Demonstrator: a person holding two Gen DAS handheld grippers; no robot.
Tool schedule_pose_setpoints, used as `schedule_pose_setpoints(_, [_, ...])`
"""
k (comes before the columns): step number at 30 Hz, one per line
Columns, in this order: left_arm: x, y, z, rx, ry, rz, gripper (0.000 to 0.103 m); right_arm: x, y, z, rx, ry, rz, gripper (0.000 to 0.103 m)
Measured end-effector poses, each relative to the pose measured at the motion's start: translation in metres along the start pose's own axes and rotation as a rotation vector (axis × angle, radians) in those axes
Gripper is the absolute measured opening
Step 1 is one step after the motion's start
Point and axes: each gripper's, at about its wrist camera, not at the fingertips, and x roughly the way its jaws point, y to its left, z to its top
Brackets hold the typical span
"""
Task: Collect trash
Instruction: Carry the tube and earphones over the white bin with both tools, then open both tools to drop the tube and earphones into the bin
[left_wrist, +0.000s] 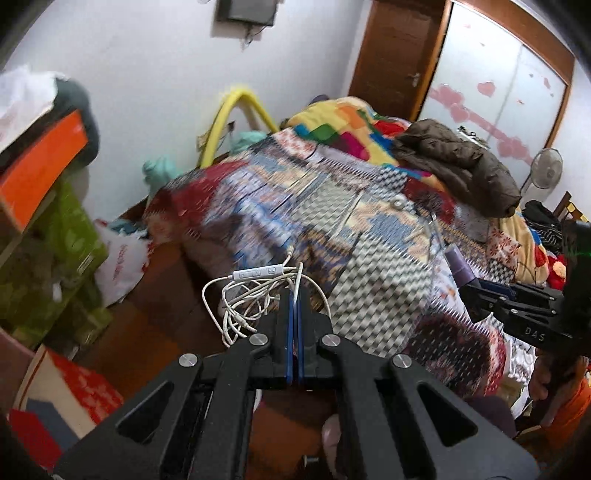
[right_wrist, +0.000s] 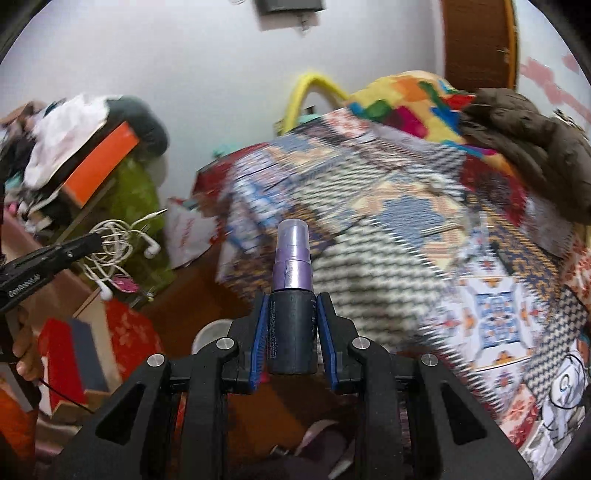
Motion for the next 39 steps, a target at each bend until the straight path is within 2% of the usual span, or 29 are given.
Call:
schedule_pose_setpoints(8, [0.016,0.059,-0.059,-0.035,0.132,0.059,0.000,0.043,0.083,-0.021,-0.091,0.101,0.090,0.024])
schedule_pose_setpoints(18, [0.075,0.109,-0.115,-0.125,0.308,0.065,0.000,0.124,0.140,-0.047,-0.152,0.290,0.131,0.024])
schedule_pose_setpoints(24, [0.107,0.129,-0.127,-0.170,0.383,0.060,0.000,0.168,0.157,-0.046,-0.163,0.369,0.147,0.024])
schedule_pose_setpoints(30, [0.118,0.136,-0.116,-0.179,0.366,0.049,0.001,0.192,0.166,-0.032,-0.170,0.385,0.191,0.026])
schedule_pose_setpoints(32, [0.121,0.137,-0.113,-0.172,0.364,0.063,0.007,0.199,0.165,-0.028,-0.167,0.401,0.186,0.032])
schedule_pose_setpoints(34, [0.124,0.140,-0.112,-0.173,0.371,0.070,0.028,0.203,0.164,-0.024,-0.162,0.400,0.165,0.038])
schedule_pose_setpoints(39, [0.121,0.146,-0.115,-0.188,0.373,0.089,0.032,0.200,0.158,-0.024,-0.163,0.399,0.140,0.039])
